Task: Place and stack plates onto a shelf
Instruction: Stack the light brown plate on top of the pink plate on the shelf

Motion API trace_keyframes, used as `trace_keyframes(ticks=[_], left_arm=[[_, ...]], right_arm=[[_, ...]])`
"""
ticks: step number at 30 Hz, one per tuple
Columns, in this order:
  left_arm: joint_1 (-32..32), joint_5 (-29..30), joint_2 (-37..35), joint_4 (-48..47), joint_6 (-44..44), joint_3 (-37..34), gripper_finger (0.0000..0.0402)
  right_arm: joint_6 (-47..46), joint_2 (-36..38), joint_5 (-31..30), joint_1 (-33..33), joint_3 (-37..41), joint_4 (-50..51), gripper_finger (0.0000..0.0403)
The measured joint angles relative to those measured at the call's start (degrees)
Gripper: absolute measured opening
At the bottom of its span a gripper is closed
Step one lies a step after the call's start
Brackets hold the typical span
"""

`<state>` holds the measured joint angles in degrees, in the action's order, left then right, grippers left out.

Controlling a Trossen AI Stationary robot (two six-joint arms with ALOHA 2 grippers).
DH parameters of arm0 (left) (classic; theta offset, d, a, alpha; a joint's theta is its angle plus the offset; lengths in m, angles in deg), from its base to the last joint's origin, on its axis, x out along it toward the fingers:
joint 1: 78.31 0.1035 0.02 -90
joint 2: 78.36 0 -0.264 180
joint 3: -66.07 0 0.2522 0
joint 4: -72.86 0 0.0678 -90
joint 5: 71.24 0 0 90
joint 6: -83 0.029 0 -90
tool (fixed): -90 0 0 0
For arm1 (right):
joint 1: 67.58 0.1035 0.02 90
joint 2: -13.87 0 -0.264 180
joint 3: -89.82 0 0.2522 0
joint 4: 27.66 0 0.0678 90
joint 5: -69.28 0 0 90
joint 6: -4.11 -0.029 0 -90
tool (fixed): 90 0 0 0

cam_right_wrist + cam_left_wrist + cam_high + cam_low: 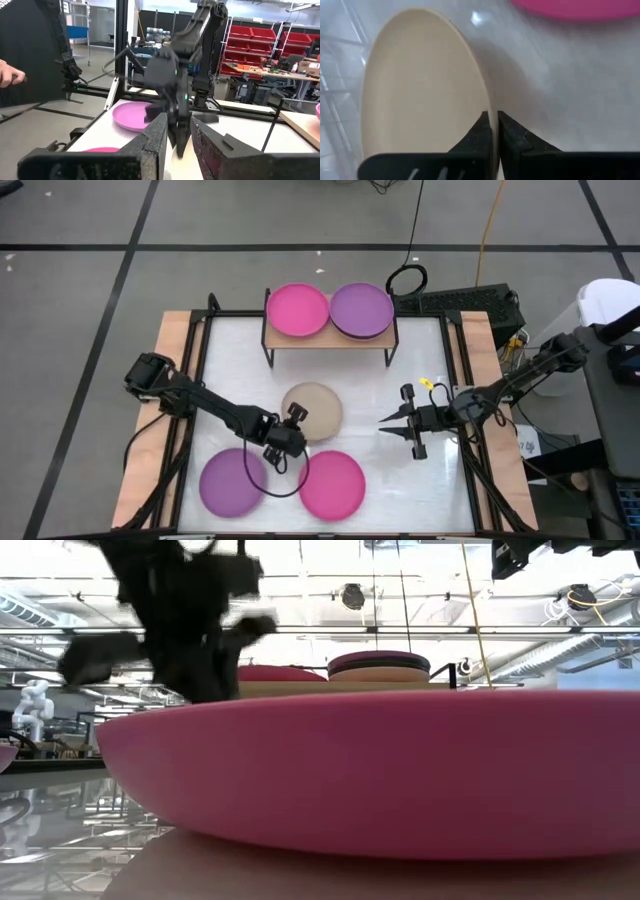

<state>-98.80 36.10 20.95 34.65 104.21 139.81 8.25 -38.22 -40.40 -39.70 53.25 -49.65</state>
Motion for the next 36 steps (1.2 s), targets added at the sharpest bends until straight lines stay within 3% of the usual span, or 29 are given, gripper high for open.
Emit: trace_keyframes(ticks=[9, 18, 22, 28, 32, 36], left_arm=[[-0.4, 14.4, -9.7, -22.4, 3.8, 12.9, 0.0013], [11.8, 17.0, -19.1, -25.0, 16.4, 16.4, 0.0013], [21.9, 12.0, -20.2, -24.4, 23.2, 16.4, 0.0013], [36.9, -2.0, -18.6, -17.5, 27.3, 16.4, 0.0013], [42.9, -8.1, -17.9, -13.5, 26.9, 16.4, 0.002], [45.8, -10.2, -17.1, -12.1, 26.0, 16.4, 0.0028]], right_arm=[[-0.5, -0.1, 0.0, 0.0, 0.0, 0.4, 0.0068], [-0.5, -0.1, 0.0, 0.0, 0.0, -1.0, 0.0068], [-0.4, -0.1, 0.0, 0.0, 0.0, -1.1, 0.0068], [-0.1, -0.1, 0.0, 0.0, 0.0, -1.3, 0.0068], [0.0, -0.1, 0.0, 0.0, 0.0, -1.1, 0.0068], [0.0, -0.1, 0.0, 0.0, 0.0, -0.9, 0.0068]])
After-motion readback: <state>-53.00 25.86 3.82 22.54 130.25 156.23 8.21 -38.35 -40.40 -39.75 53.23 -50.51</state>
